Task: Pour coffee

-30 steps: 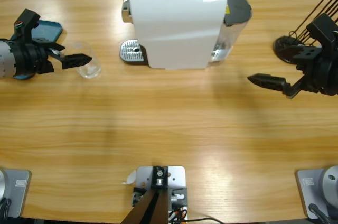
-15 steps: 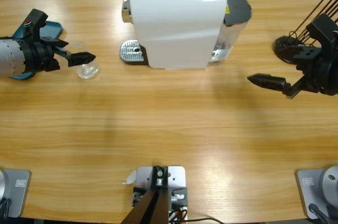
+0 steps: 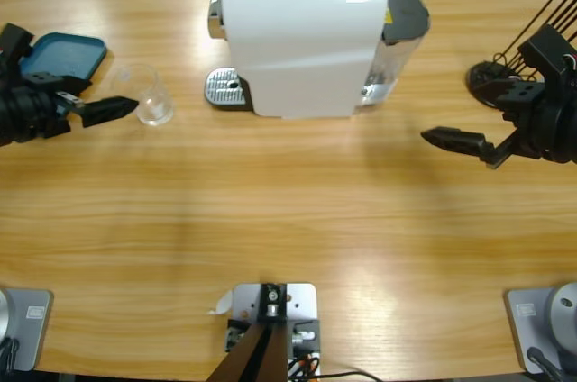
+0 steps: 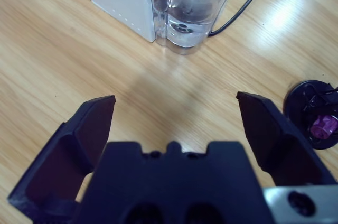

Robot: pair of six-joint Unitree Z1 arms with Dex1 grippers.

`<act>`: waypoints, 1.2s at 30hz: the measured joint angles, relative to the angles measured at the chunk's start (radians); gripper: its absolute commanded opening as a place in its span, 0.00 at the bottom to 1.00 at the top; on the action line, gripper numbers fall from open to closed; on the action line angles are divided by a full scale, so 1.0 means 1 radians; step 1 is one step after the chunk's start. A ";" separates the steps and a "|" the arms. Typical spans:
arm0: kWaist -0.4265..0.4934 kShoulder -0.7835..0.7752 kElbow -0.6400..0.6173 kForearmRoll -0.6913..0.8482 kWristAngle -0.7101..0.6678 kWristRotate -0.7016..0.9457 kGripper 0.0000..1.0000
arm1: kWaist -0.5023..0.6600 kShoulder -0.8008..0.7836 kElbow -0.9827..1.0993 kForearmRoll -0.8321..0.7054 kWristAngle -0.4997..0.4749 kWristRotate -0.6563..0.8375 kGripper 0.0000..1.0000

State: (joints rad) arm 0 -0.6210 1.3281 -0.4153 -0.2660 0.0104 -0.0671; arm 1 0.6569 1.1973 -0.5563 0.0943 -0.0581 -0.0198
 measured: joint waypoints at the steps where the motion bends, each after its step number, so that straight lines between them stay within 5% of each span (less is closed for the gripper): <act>1: 0.000 -0.014 0.002 0.000 0.000 0.000 0.99 | 0.000 0.000 0.000 0.000 0.000 0.000 1.00; 22: 0.000 0.246 0.012 -0.285 0.089 0.000 0.99 | 0.000 0.000 0.000 0.000 0.000 0.000 1.00; 36: 0.000 0.291 0.042 -0.307 0.089 -0.001 0.99 | 0.000 0.000 0.000 0.000 0.000 0.000 1.00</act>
State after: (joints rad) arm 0 -0.6210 1.6195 -0.3734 -0.5734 0.0998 -0.0678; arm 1 0.6569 1.1974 -0.5563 0.0943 -0.0581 -0.0198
